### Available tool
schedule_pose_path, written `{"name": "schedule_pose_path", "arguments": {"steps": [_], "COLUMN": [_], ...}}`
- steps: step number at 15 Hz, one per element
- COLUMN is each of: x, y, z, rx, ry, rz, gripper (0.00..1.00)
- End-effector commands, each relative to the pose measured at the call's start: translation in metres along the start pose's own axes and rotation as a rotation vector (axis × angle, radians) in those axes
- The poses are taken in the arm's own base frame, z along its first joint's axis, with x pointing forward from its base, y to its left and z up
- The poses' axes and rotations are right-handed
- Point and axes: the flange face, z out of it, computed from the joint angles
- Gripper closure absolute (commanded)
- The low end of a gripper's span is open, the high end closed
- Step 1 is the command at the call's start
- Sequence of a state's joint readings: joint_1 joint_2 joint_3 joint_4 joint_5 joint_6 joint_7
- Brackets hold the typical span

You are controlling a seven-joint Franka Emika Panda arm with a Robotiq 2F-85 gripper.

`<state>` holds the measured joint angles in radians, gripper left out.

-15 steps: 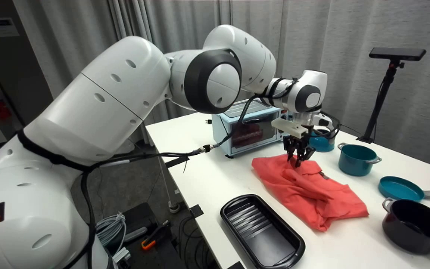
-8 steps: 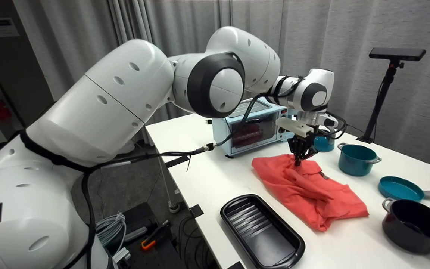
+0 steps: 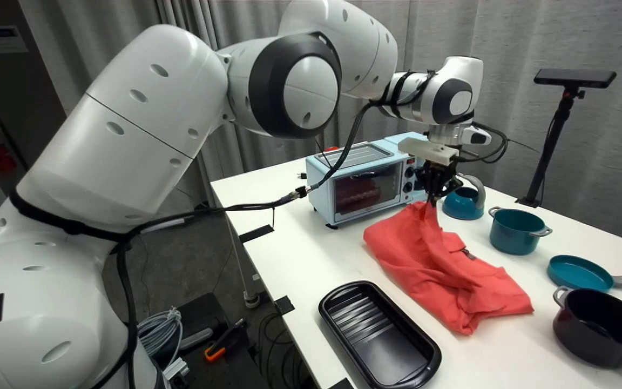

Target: Unfold the orange shirt

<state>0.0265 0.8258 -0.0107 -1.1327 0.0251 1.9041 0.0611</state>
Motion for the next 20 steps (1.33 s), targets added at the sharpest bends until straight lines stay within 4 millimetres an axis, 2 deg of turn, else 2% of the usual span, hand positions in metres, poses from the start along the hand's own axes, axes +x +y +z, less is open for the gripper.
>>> {"name": "schedule_pose_path", "arguments": {"steps": [1,4,6,10,13,20], "x": [-0.033,-0.063,-0.085,-0.131,-0.159,-0.204], "y": [-0.017,-0.039,-0.055,-0.082,-0.093,-0.112], "z": [-0.037,-0.048,-0.042,-0.021,-0.006,0.021], "rx": [0.021,0.044,0.055,0.067,0.074,0.06], "ry": [0.01,-0.03,-0.083,-0.22,-0.32,-0.49], "rz": [-0.171,-0.336,-0.433,-0.608,-0.691,-0.799], "gripper": [0.99,0.99,0.99,0.99,0.99,0.99]}}
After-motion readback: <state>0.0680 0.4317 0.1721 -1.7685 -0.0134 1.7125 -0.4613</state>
